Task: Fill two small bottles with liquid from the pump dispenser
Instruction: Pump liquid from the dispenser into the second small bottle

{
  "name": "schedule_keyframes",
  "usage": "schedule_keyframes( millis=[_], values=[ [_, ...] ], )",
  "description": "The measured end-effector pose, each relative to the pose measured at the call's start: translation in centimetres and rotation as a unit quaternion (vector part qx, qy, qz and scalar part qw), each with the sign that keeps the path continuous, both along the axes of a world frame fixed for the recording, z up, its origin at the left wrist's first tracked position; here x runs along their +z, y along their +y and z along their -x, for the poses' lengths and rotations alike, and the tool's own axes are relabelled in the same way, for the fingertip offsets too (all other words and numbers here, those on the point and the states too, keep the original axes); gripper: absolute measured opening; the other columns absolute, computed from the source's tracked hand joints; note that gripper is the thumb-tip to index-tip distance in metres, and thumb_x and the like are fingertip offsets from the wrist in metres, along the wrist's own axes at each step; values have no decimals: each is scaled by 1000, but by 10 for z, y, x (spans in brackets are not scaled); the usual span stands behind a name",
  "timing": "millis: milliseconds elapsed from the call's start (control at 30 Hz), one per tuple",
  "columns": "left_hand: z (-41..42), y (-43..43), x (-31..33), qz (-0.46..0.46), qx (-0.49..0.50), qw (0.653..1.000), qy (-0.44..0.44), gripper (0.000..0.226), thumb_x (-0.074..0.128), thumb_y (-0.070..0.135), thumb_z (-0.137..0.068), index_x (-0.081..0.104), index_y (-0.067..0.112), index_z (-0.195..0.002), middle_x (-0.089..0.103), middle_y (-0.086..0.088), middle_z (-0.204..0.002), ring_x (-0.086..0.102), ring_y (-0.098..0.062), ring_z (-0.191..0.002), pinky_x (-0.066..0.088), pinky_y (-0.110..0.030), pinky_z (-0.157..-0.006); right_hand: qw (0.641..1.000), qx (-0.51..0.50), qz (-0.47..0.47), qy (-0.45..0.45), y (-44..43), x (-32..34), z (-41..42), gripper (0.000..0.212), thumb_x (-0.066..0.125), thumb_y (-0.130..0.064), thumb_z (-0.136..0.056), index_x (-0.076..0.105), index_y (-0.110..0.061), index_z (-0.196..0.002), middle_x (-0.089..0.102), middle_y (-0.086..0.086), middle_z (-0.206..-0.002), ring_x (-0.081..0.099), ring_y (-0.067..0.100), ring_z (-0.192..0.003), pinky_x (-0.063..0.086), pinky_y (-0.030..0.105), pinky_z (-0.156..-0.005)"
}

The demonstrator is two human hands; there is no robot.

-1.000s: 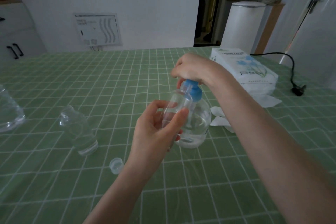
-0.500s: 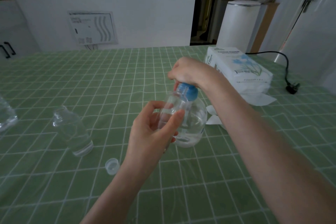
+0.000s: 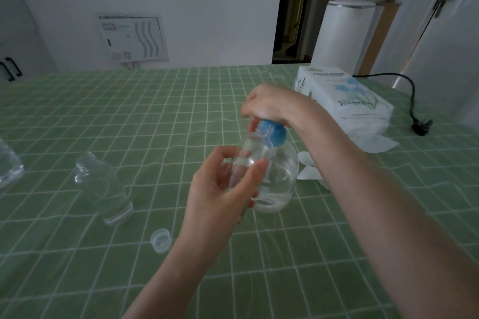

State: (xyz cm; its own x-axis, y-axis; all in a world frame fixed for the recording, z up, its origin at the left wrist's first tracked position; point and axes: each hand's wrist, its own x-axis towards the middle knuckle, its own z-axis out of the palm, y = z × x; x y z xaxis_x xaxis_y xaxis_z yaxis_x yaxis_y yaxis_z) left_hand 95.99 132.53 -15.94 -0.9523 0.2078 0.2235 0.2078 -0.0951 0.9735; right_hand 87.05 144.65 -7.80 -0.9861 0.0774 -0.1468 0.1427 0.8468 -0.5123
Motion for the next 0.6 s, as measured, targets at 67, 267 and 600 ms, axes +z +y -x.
schedule_keyframes(
  millis=[67, 267, 600],
  values=[
    [0, 0, -1, 3, 3, 1000, 4, 41, 64, 49, -61, 61, 19, -88, 69, 3, -64, 63, -8, -53, 51, -18, -51, 1000, 1, 1, -1, 0, -1, 0, 32, 51, -20, -94, 62, -3, -120, 70, 14, -112, 66, 28, -104, 48, 35, -90],
    [0, 0, -1, 0, 1, 1000, 1, 38, 65, 48, -61, 62, 20, -88, 69, 2, -63, 63, -8, -53, 51, -18, -51, 1000, -6, 17, 14, -1, 0, -3, 32, 50, -20, -95, 61, -4, -121, 70, 13, -110, 65, 27, -105, 43, 33, -81],
    [2, 2, 2, -21, -3, 1000, -7, 38, 66, 52, -57, 63, 25, -83, 71, -5, -70, 62, -12, -53, 52, -21, -49, 1000, -5, 10, 27, -1, 9, -3, 30, 50, -20, -95, 62, -5, -119, 72, 11, -107, 67, 24, -103, 48, 33, -83]
  ],
)
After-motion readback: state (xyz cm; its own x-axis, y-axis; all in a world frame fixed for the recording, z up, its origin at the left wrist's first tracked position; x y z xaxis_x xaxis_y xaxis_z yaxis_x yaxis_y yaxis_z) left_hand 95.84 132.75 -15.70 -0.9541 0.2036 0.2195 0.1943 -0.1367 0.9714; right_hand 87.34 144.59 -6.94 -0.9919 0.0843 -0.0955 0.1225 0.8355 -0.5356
